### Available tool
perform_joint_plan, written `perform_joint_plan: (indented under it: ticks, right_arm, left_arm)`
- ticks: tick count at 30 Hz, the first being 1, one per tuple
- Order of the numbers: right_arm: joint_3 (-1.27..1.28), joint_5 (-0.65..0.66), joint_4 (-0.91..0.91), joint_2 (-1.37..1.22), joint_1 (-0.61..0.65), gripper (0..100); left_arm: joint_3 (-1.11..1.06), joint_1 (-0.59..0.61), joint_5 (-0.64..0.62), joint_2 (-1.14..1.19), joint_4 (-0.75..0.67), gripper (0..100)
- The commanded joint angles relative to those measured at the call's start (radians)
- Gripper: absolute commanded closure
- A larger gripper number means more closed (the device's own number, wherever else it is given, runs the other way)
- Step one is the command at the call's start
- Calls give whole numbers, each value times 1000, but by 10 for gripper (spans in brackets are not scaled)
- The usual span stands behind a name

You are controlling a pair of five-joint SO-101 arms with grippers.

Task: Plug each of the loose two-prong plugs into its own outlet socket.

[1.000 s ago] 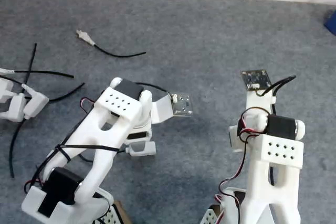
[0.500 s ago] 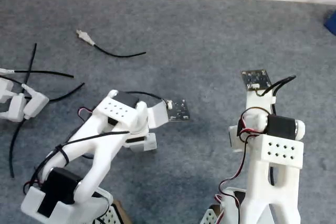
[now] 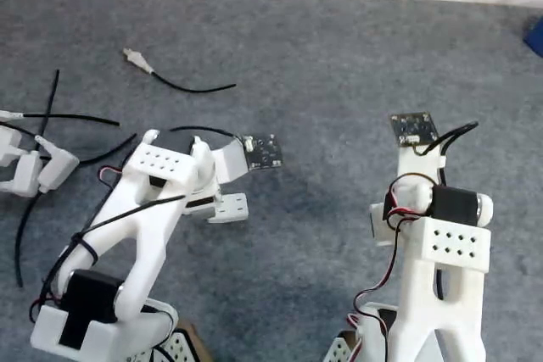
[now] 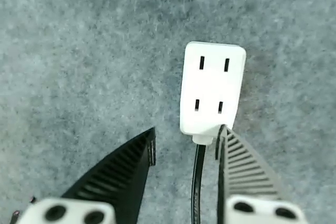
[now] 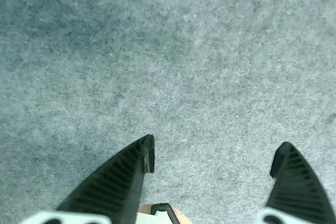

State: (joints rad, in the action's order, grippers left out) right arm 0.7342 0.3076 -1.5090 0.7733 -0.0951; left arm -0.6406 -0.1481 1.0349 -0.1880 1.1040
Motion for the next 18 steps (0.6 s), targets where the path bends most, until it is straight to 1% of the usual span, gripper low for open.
perform_joint_plan:
  ticks: [1, 5, 8, 10, 12, 14, 18]
  right_arm:
    - [-2, 6, -10, -1, -8, 656]
    - [-2, 5, -5, -1, -8, 656]
    - [-2, 5, -4, -1, -5, 656]
    - [-4, 3, -4, -1, 19, 656]
    - [-5, -2, -2, -2, 48, 656]
    - [-12, -43, -1, -12, 70, 656]
    - [-13, -75, 30, -12, 99, 656]
  left_arm:
    - [36, 13, 6, -5, -12, 804]
    - [122, 64, 0, -15, -6, 804]
    - [263, 143, -114, -10, 35, 804]
    - [354, 189, -196, -7, 78, 804]
    - [400, 232, -284, -5, 84, 804]
    - [401, 272, -338, -1, 38, 803]
    - [414, 334, -430, 113, -140, 800]
